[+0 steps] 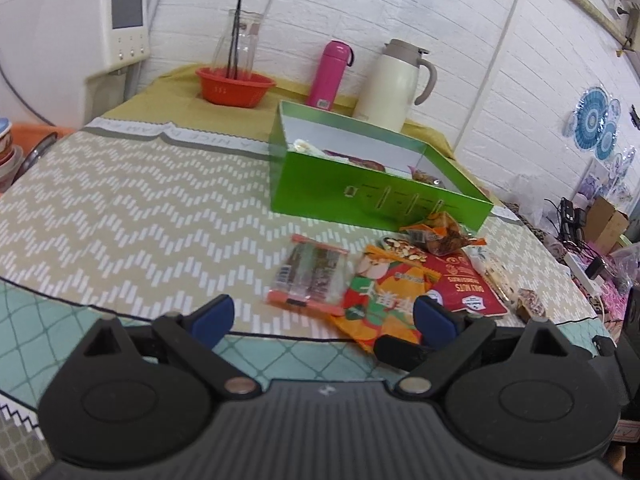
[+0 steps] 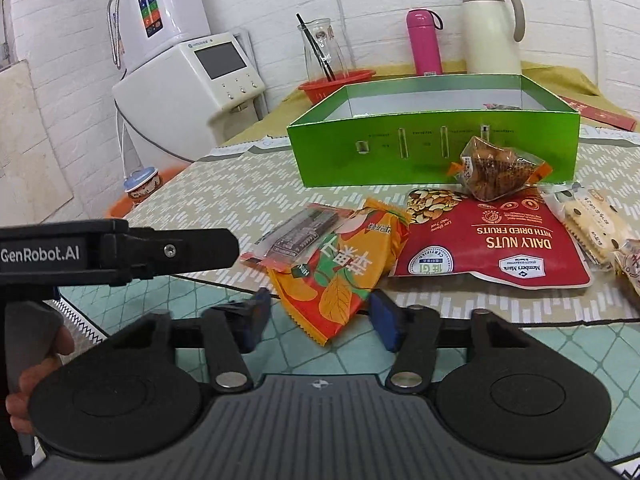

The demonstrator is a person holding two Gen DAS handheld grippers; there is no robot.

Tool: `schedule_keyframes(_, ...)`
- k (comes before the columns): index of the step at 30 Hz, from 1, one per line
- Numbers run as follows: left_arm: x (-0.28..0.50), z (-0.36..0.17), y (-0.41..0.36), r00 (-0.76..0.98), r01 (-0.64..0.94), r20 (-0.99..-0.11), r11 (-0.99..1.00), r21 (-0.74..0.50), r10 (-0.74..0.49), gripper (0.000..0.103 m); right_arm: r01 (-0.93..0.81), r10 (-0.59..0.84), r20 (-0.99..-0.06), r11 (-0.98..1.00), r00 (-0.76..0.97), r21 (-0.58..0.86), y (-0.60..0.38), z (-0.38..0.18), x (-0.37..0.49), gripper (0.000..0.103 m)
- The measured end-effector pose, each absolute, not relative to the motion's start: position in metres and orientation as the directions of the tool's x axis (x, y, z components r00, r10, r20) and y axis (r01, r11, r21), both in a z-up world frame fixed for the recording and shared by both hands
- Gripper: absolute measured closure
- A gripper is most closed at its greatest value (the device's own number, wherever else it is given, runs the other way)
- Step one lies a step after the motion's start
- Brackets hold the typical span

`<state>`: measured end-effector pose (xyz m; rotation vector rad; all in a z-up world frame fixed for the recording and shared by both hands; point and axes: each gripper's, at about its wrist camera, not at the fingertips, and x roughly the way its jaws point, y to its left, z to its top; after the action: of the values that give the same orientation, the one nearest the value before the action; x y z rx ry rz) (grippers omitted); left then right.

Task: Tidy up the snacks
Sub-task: 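Move the left gripper back and grasp the orange chip bag, then carry the orange chip bag into the green box and release it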

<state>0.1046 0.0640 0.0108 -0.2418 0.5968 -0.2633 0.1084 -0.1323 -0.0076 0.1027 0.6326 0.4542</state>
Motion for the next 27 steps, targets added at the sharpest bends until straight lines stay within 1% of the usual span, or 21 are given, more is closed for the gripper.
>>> schedule_keyframes(1, 0.106, 0.012, 0.061, 0.79, 0.199, -0.515, 0.934, -0.297, -0.332, 0.009, -0.374, 0.435, -0.552, 0.899, 0.711, 0.226, -0.134, -0.008, 0.109, 0.071)
schedule_keyframes(2, 0.109, 0.014, 0.058, 0.78, 0.23, -0.512, 0.926, -0.3, -0.36, 0.009, -0.371, 0.439, -0.552, 0.898, 0.709, 0.237, -0.137, -0.009, 0.109, 0.075)
schedule_keyframes(3, 0.113, 0.015, 0.055, 0.767, 0.256, -0.515, 0.918, -0.304, -0.384, 0.009, -0.374, 0.446, -0.55, 0.894, 0.706, 0.245, -0.141, -0.009, 0.108, 0.081)
schedule_keyframes(5, 0.123, 0.015, 0.048, 0.735, 0.305, -0.526, 0.901, -0.308, -0.428, 0.011, -0.377, 0.452, -0.544, 0.892, 0.707, 0.25, -0.146, -0.011, 0.105, 0.084)
schedule_keyframes(7, 0.134, 0.014, 0.039, 0.705, 0.337, -0.549, 0.894, -0.296, -0.448, 0.018, -0.376, 0.447, -0.544, 0.894, 0.711, 0.243, -0.151, -0.011, 0.102, 0.085)
schedule_keyframes(8, 0.14, 0.014, 0.035, 0.691, 0.353, -0.558, 0.888, -0.296, -0.461, 0.034, -0.374, 0.442, -0.545, 0.896, 0.713, 0.239, -0.153, -0.01, 0.1, 0.085)
schedule_keyframes(9, 0.146, 0.013, 0.031, 0.674, 0.368, -0.566, 0.88, -0.3, -0.475, 0.044, -0.369, 0.437, -0.545, 0.899, 0.715, 0.235, -0.156, -0.01, 0.099, 0.085)
schedule_keyframes(14, 0.168, 0.002, 0.017, 0.615, 0.392, -0.602, 0.86, -0.327, -0.51, 0.045, -0.356, 0.418, -0.55, 0.908, 0.723, 0.222, -0.166, -0.01, 0.094, 0.086)
schedule_keyframes(15, 0.17, 0.0, 0.015, 0.608, 0.392, -0.61, 0.86, -0.327, -0.509, 0.047, -0.353, 0.415, -0.549, 0.909, 0.725, 0.221, -0.169, -0.01, 0.093, 0.087)
schedule_keyframes(19, 0.172, -0.006, 0.017, 0.598, 0.382, -0.618, 0.86, -0.34, -0.51, 0.048, -0.348, 0.423, -0.55, 0.906, 0.72, 0.241, -0.174, -0.01, 0.095, 0.087)
schedule_keyframes(20, 0.172, -0.007, 0.018, 0.594, 0.377, -0.62, 0.858, -0.349, -0.513, 0.048, -0.347, 0.423, -0.55, 0.906, 0.72, 0.242, -0.174, -0.01, 0.096, 0.085)
schedule_keyframes(22, 0.169, -0.009, 0.019, 0.587, 0.384, -0.624, 0.856, -0.347, -0.516, 0.048, -0.342, 0.429, -0.542, 0.903, 0.723, 0.259, -0.173, -0.009, 0.097, 0.057)
schedule_keyframes(23, 0.167, -0.009, 0.019, 0.59, 0.389, -0.623, 0.857, -0.338, -0.513, 0.048, -0.339, 0.431, -0.539, 0.902, 0.723, 0.267, -0.173, -0.009, 0.099, 0.051)
schedule_keyframes(24, 0.166, -0.009, 0.018, 0.593, 0.392, -0.624, 0.859, -0.328, -0.509, 0.051, -0.343, 0.439, -0.537, 0.899, 0.72, 0.273, -0.172, -0.009, 0.101, 0.041)
schedule_keyframes(25, 0.166, -0.009, 0.017, 0.595, 0.392, -0.625, 0.861, -0.323, -0.505, 0.054, -0.348, 0.441, -0.537, 0.897, 0.719, 0.271, -0.17, -0.009, 0.102, 0.038)
schedule_keyframes(27, 0.167, -0.009, 0.018, 0.6, 0.384, -0.624, 0.864, -0.325, -0.501, 0.061, -0.354, 0.443, -0.539, 0.897, 0.716, 0.265, -0.166, -0.009, 0.106, 0.038)
